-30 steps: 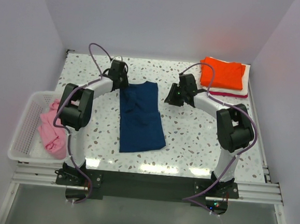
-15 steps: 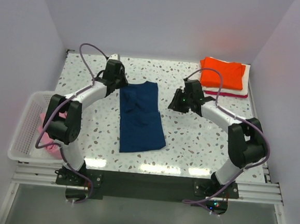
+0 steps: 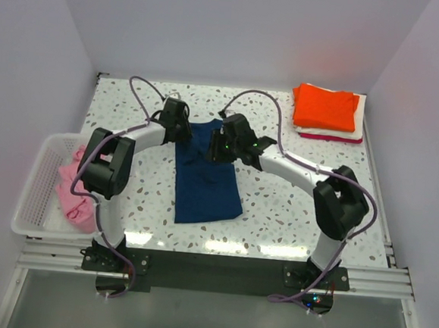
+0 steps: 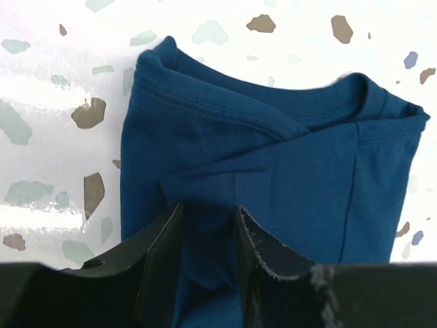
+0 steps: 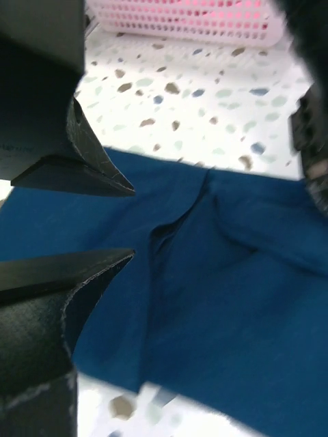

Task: Fold and stack the t-shirts
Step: Fold the tshirt

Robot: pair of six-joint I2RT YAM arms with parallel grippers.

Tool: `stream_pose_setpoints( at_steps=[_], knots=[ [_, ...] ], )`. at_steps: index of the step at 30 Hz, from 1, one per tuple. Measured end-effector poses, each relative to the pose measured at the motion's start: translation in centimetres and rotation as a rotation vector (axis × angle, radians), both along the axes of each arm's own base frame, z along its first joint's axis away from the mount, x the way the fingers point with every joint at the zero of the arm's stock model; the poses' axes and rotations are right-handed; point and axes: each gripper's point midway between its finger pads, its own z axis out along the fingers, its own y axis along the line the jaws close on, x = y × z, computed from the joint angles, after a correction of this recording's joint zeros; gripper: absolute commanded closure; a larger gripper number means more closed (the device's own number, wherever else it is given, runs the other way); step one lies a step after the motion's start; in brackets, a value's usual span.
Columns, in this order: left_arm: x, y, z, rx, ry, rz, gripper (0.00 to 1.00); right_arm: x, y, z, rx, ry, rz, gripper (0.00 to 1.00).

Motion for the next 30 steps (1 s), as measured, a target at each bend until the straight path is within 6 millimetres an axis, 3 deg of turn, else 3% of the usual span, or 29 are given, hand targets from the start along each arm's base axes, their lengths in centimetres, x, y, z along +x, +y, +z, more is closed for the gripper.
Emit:
stream_pose_setpoints(
  at_steps=[6,10,16,20,26,30],
  knots=[
    [0.5,0.7,-0.6,0.006,0.014,0.016,0.56,2.2,4.3,-1.1,-0.008,-0.02,0.028,0.58],
    [0.6,0.9,-0.5,0.004,0.013,0.02,0.5,2.0,5.7,-2.7,-0.035,-0.01,0.044,0.58],
    [0.8,1.2,0.9,-0.018,-0.011,0.026,0.56,1.9,8.1,-4.6,-0.071,-0.019,0.066,0.58],
    [0.8,1.2,1.1,-0.032,-0.008,0.03,0.6,2.3,8.9,-5.7,-0.104,-0.028,0.05,0.55],
    [0.5,0.8,0.6,-0.056,0.012,0.022,0.63,2.8,8.1,-6.9,-0.152,-0.032,0.003,0.55],
    [0.3,0.7,-0.6,-0.054,0.04,0.019,0.66,3.2,8.1,-7.4,-0.163,-0.035,-0.015,0.62]
  ],
)
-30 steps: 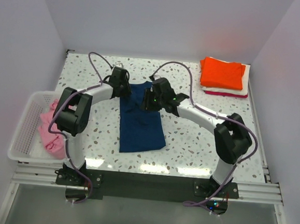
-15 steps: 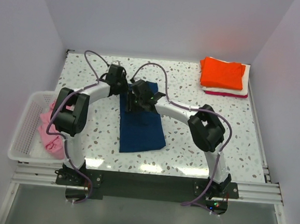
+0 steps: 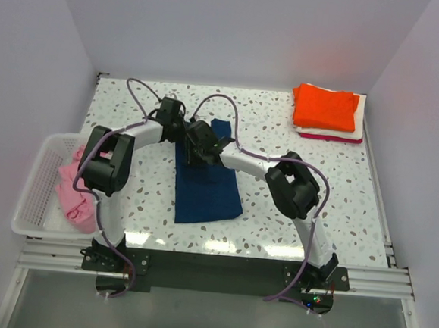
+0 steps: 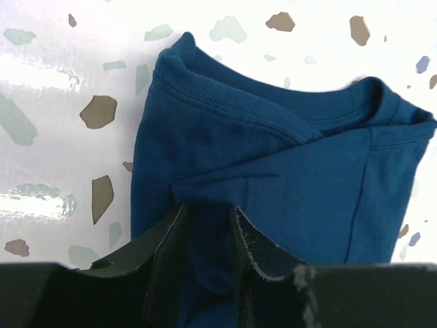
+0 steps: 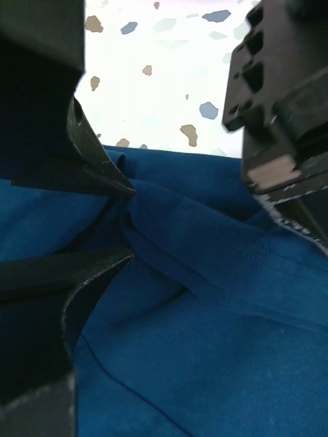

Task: Fold and stack the t-shirts
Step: Fold the tshirt

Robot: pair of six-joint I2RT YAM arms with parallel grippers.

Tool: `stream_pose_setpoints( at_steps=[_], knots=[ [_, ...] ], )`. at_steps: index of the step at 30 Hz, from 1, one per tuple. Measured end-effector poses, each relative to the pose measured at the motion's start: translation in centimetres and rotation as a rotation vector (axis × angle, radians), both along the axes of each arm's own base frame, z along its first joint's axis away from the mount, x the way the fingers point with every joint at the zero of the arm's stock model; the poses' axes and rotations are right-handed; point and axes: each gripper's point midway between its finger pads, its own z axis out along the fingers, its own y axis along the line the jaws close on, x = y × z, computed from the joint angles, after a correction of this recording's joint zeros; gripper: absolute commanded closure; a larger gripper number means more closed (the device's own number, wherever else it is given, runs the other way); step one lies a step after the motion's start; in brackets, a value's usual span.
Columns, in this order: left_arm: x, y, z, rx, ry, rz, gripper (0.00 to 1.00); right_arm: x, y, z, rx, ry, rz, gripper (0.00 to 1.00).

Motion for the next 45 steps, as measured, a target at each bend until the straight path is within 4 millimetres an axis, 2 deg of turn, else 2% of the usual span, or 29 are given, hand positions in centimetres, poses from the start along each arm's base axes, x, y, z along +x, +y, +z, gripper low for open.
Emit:
stream_pose_setpoints(
  at_steps=[1,3,4,7,9,11,12,15,23,32,33,35,36,37,38,39,40,42,43,45],
  knots=[
    [0.0,0.0,-0.4,0.002,0.009,0.0,0.66,0.1,0.1,-0.1,0.002,0.0,-0.001,0.66],
    [0.0,0.0,-0.9,0.005,0.021,0.0,0.66,0.1,0.1,-0.4,0.0,0.004,-0.003,0.69],
    [0.2,-0.1,-0.9,0.004,0.019,0.0,0.66,0.1,0.1,-0.5,0.0,0.006,-0.004,0.74],
    [0.5,-0.2,-0.8,0.003,0.014,0.0,0.7,0.0,0.1,-0.7,0.001,0.011,-0.008,0.83],
    [0.6,-0.2,-0.9,0.004,0.015,0.0,0.78,0.0,0.1,-0.7,0.003,0.013,-0.009,0.92],
    [0.7,-0.1,-0.9,0.003,0.014,0.002,0.89,0.0,0.2,-0.7,0.006,0.014,-0.011,0.96],
    [0.8,-0.1,-0.9,0.002,0.014,0.004,0.91,0.0,0.2,-0.7,0.007,0.014,-0.011,0.97],
    [1.0,0.0,-0.8,0.001,0.011,0.002,1.0,-0.1,0.1,-0.9,0.007,0.018,-0.013,1.0],
    [2.4,0.1,0.5,-0.013,-0.031,0.006,1.0,-1.3,-0.7,-1.3,0.006,0.041,0.0,1.0],
    [4.0,0.1,1.9,-0.014,-0.084,-0.011,1.0,-1.5,-0.7,-0.8,0.016,0.037,0.005,1.0],
    [4.0,0.1,1.8,-0.013,-0.083,-0.015,0.98,-1.5,-0.7,-0.8,0.016,0.037,0.005,0.99],
    [4.0,0.1,1.7,-0.013,-0.086,-0.019,0.82,-1.5,-0.7,-0.8,0.018,0.039,0.005,0.92],
    [4.0,0.1,1.6,-0.012,-0.089,-0.02,0.75,-1.4,-0.8,-0.8,0.018,0.039,0.003,0.84],
    [4.0,0.1,1.6,-0.009,-0.09,-0.02,0.63,-1.3,-0.8,-0.7,0.019,0.039,0.001,0.79],
    [4.0,0.2,1.5,-0.005,-0.089,-0.019,0.57,-1.3,-0.9,-0.7,0.017,0.038,0.003,0.73],
    [4.0,0.3,1.5,-0.001,-0.09,-0.018,0.52,-1.2,-1.0,-0.6,0.017,0.038,0.001,0.62],
    [3.9,0.5,1.4,0.003,-0.09,-0.014,0.44,-1.1,-1.1,-0.4,0.017,0.036,-0.001,0.59],
    [3.6,1.0,1.2,0.01,-0.086,-0.001,0.42,-1.0,-1.5,0.5,0.019,0.032,0.002,0.53],
    [3.4,1.4,1.3,0.017,-0.084,0.009,0.42,-0.9,-1.7,1.4,0.029,0.027,0.001,0.43],
    [2.8,2.0,2.0,0.027,-0.088,0.024,0.42,-0.5,-2.4,3.8,0.056,0.004,-0.007,0.38]
  ],
)
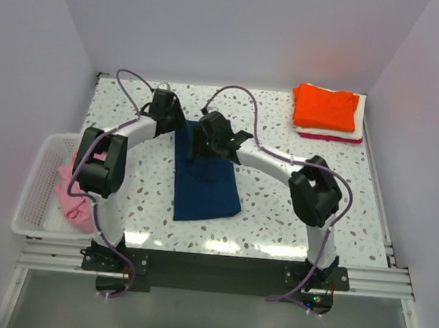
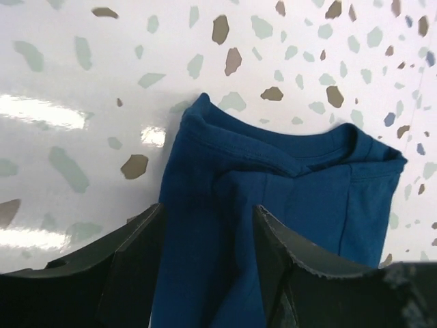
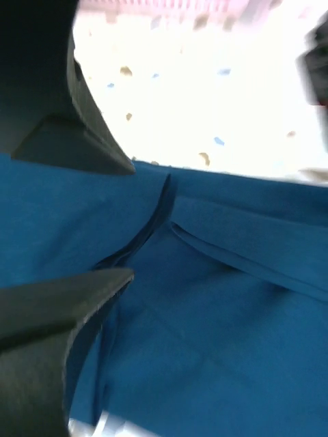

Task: Fold and stack the t-shirts
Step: Fold the tshirt

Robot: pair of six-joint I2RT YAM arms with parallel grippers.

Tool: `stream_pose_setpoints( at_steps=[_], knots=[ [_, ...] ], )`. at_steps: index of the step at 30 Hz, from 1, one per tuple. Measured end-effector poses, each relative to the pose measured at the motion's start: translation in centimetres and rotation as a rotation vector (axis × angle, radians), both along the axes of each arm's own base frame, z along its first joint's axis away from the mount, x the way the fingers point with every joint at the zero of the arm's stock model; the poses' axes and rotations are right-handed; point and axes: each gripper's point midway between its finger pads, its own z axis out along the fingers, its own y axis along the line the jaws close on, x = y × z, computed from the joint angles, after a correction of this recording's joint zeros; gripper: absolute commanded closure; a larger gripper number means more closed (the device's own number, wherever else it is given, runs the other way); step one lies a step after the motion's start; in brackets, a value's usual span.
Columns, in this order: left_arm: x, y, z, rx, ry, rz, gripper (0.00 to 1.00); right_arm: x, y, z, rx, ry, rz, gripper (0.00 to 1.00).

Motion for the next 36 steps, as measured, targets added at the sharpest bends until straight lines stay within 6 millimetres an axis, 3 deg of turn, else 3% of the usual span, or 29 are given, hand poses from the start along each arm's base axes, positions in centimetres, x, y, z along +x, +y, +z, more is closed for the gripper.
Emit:
stream_pose_setpoints(
  at_steps=[4,6,8,10,13,17,21,31,36],
  knots=[
    [-2.0,1.3,4.0,0.0,-0.055,0.049,0.42,0.5,-3.4,6.1,0.067,-0.07,-0.047,0.3],
    [-3.9,2.0,5.4,-0.007,-0.071,0.072,0.43,-0.2,-6.3,8.0,0.079,-0.084,-0.077,0.3],
    [-7.0,2.5,6.5,-0.028,-0.085,0.09,0.46,-1.1,-9.1,8.5,0.08,-0.084,-0.106,0.31],
    [-10.5,2.7,6.3,-0.053,-0.087,0.096,0.48,-2.7,-12.1,7.5,0.062,-0.059,-0.137,0.31],
    [-16.3,1.5,3.9,-0.07,-0.029,0.06,0.48,-6.0,-14.9,3.9,0.018,0.027,-0.14,0.32],
    [-23.2,-0.2,-0.5,-0.082,0.097,-0.007,0.48,-10.7,-16.6,-1.2,-0.019,0.175,-0.114,0.38],
    [-28.2,1.2,-3.4,-0.091,0.207,0.033,0.49,-13.7,-17.4,-3.8,-0.02,0.275,-0.108,0.4],
    [-31.0,-0.9,-3.5,-0.197,0.228,-0.006,0.48,-15.2,-16.3,-5.0,0.097,0.327,-0.113,0.44],
    [-31.6,-1.8,-3.6,-0.248,0.227,-0.03,0.49,-15.7,-16.1,-5.5,0.128,0.347,-0.125,0.52]
  ],
)
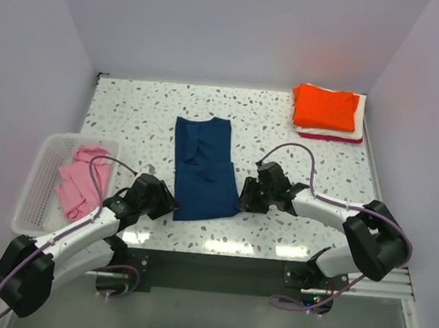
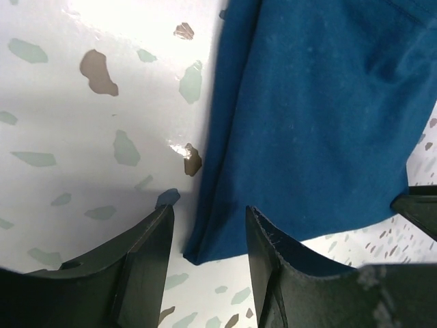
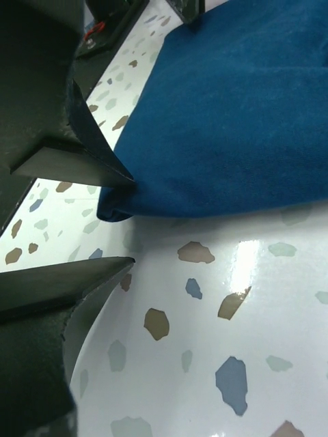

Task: Fold and stack the t-shirts
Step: Fold the tshirt

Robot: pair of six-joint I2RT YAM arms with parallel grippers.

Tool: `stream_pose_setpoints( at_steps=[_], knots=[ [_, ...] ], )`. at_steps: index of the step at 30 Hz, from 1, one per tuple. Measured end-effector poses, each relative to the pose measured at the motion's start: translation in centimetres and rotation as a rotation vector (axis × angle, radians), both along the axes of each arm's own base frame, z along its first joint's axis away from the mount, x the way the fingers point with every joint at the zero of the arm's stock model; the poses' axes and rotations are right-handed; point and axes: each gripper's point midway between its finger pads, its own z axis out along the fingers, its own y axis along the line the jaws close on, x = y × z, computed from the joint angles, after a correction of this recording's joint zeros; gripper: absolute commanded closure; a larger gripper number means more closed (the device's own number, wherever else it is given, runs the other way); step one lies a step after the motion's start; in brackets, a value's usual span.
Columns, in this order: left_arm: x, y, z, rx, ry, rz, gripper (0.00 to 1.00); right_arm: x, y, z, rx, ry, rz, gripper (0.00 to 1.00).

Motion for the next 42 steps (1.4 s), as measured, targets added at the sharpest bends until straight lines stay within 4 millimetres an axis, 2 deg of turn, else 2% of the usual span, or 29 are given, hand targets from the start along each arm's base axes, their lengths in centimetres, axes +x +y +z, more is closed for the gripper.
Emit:
stream_pose_setpoints(
  at_steps=[6,9,11,13,14,15,18,23,29,32,35,38,42],
  knots=[
    [-0.4,-1.0,-0.1,-0.027,0.016,-0.024,0.55,-0.4,0.9,-0.6,0.051,0.028,-0.008,0.58],
    [-0.8,-1.4,-0.3,-0.03,0.027,-0.037,0.58,-0.4,1.3,-0.7,0.073,0.032,-0.012,0.63],
    [-1.0,-1.6,-0.4,-0.031,0.034,-0.041,0.6,-0.5,1.5,-0.8,0.086,0.035,-0.012,0.7],
    [-1.2,-1.8,-0.5,-0.032,0.04,-0.046,0.69,-0.5,1.7,-1.1,0.097,0.045,-0.014,0.78],
    [-1.4,-1.8,-0.6,-0.032,0.046,-0.049,0.74,-0.5,1.8,-1.1,0.101,0.046,-0.016,0.86],
    [-1.5,-2.0,-0.7,-0.033,0.05,-0.052,0.85,-0.5,1.9,-1.2,0.103,0.047,-0.016,0.9],
    [-1.8,-2.3,-1.0,-0.043,0.069,-0.066,1.0,-0.6,1.9,-1.4,0.104,0.056,-0.02,1.0],
    [-2.6,-3.0,-0.8,-0.059,0.083,-0.11,1.0,-1.2,1.3,-1.1,0.088,0.056,-0.005,1.0],
    [-5.3,-2.9,-0.4,-0.049,0.147,-0.18,1.0,-3.6,-0.3,1.6,0.09,0.016,0.057,1.0],
    [-6.2,-3.2,1.1,-0.065,0.153,-0.219,1.0,-5.1,-0.8,3.3,0.101,-0.007,0.095,1.0],
    [-6.1,-3.6,3.1,-0.086,0.129,-0.233,1.0,-6.1,-1.3,5.0,0.112,-0.037,0.119,1.0],
    [-5.2,-4.3,5.4,-0.102,0.094,-0.243,1.0,-5.9,-1.7,6.9,0.096,-0.068,0.12,1.0],
    [-3.6,-5.5,8.7,-0.122,0.033,-0.258,1.0,-3.9,-1.4,10.0,0.075,-0.145,0.105,1.0]
  ],
)
